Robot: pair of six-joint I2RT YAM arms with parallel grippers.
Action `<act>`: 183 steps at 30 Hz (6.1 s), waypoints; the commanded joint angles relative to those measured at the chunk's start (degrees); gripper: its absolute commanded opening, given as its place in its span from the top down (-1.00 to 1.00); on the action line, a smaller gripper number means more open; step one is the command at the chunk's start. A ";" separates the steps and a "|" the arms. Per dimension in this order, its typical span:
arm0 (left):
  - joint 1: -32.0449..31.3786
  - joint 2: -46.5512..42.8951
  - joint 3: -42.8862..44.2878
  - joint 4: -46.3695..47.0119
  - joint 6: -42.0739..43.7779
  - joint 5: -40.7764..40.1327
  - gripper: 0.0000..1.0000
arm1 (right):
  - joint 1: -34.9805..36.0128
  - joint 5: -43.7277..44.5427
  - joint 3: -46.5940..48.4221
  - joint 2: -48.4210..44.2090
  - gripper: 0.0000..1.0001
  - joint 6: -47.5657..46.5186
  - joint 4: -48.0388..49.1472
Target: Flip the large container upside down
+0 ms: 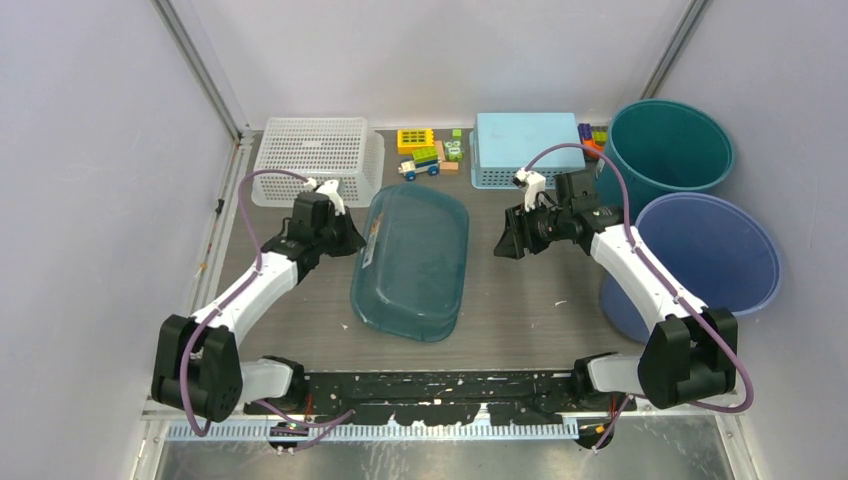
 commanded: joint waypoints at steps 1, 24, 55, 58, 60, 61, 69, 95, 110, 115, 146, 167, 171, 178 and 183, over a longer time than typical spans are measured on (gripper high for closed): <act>0.28 -2.22 -1.12 5.03 2.61 -0.86 0.99 | -0.45 0.38 0.02 -1.59 -0.17 -0.73 1.96; 0.36 -0.73 -5.19 7.39 3.72 -8.30 0.99 | -0.95 -0.32 -0.52 -1.77 -0.17 -1.43 1.91; 3.53 4.88 -8.40 10.20 1.86 -5.49 0.99 | -0.97 -0.41 -0.70 -0.37 -0.17 -2.30 1.96; 3.53 5.17 -8.66 10.69 1.84 -5.07 0.96 | -0.96 -0.50 -0.62 -0.11 -0.17 -2.31 1.96; 3.56 5.36 -8.74 10.82 1.86 -5.02 0.91 | -0.95 -0.55 -0.54 0.00 -0.17 -2.31 1.91; 3.61 5.46 -8.76 10.95 1.90 -5.03 0.87 | -0.99 -0.58 -0.60 0.01 -0.17 -2.31 1.88; 3.85 5.09 -8.64 11.08 2.27 -5.27 0.61 | -0.85 -0.66 -0.61 -0.17 -0.17 -2.31 1.87; 6.15 -11.91 6.74 -4.43 14.74 -11.86 -0.91 | 1.12 0.71 1.74 0.38 -0.17 -2.31 0.73; 6.16 -19.60 5.80 -24.60 36.73 -12.45 -0.99 | 10.75 18.64 15.95 13.36 -0.17 -3.77 -5.51; 6.59 -20.26 2.01 -22.23 36.60 -12.35 -0.99 | 14.57 23.46 20.43 19.95 -0.17 -5.41 -9.19; 10.53 -26.21 1.83 -20.45 36.52 -12.43 -0.99 | 37.71 19.45 50.06 48.39 -0.18 -12.09 -17.17; -16.91 -7.20 19.42 -26.89 47.03 -7.26 -0.99 | 12.82 11.69 15.60 6.02 -0.27 -14.19 -16.66; -26.11 -1.49 18.68 -23.83 48.96 -16.52 -1.00 | 10.23 10.48 12.07 2.26 -0.28 -15.32 -14.74; -29.31 5.98 16.67 -15.54 49.05 -21.18 -0.99 | 7.58 8.14 11.06 3.63 -0.26 -15.62 -14.40; -29.30 8.50 14.33 -9.29 52.37 -17.78 -0.99 | 7.50 7.52 10.58 5.18 -0.25 -16.09 -14.37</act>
